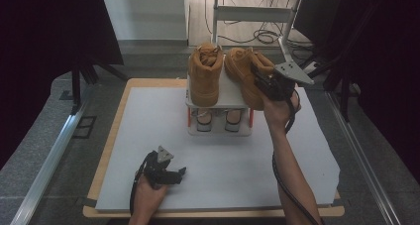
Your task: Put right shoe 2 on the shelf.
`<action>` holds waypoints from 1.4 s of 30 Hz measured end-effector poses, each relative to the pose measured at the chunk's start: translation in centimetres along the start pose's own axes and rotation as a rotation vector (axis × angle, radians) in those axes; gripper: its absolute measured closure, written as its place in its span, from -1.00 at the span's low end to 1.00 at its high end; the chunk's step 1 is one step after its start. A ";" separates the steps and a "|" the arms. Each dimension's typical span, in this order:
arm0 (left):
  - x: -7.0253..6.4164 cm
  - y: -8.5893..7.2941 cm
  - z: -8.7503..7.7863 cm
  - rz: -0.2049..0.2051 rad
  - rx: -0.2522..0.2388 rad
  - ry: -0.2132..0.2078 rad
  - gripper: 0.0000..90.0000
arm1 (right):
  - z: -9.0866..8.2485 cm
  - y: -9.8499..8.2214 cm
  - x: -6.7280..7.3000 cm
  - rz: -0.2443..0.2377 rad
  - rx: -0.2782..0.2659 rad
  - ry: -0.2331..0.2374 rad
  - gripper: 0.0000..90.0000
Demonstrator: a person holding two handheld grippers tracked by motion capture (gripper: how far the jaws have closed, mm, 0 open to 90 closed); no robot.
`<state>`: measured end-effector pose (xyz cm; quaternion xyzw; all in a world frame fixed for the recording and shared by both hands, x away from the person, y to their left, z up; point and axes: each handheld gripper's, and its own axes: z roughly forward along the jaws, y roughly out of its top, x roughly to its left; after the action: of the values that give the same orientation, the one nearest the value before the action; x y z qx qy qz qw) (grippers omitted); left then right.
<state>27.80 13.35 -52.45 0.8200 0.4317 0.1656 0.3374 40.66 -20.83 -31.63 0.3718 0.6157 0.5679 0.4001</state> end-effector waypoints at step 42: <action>-0.1 0.0 0.0 -0.002 -0.005 0.002 -0.70 | 2.2 -0.6 2.1 -0.072 0.064 -0.033 -0.62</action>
<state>27.76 13.30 -52.47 0.8187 0.4323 0.1671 0.3390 41.79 -18.08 -32.48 0.3714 0.6400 0.5270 0.4180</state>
